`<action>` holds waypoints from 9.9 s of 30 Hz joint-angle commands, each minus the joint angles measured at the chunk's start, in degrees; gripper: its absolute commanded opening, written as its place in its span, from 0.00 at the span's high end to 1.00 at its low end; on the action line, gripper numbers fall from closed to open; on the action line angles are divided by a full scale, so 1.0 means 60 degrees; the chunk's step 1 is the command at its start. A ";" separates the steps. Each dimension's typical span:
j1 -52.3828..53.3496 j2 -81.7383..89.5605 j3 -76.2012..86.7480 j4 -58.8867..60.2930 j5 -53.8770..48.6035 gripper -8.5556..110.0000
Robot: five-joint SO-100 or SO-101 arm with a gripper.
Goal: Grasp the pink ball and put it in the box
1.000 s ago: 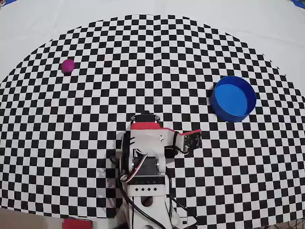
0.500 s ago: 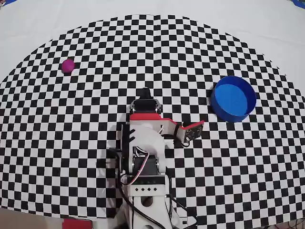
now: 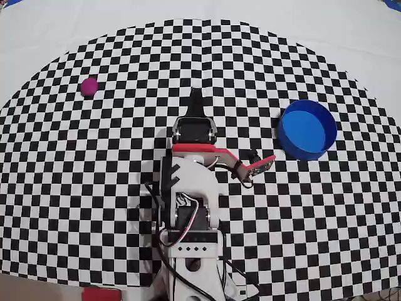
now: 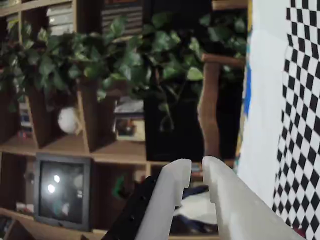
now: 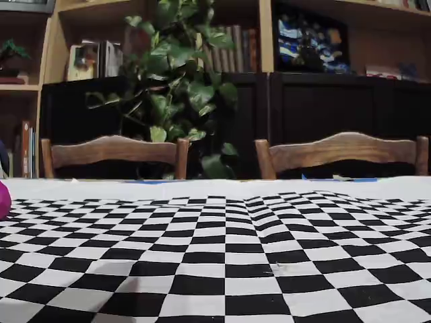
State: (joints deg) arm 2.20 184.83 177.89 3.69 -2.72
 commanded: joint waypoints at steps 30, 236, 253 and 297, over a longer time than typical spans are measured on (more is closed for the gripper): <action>0.0073 0.0044 0.0073 0.0220 -1.4604 0.92; -0.4248 -1.2144 -0.5801 -0.1758 -1.4604 0.62; -0.4219 -1.3652 -0.7178 -0.1523 -1.4604 0.62; -0.4644 -1.8296 -1.1470 -0.1318 -1.4517 0.62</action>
State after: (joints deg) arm -25.31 74.97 111.88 -4.57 -90.00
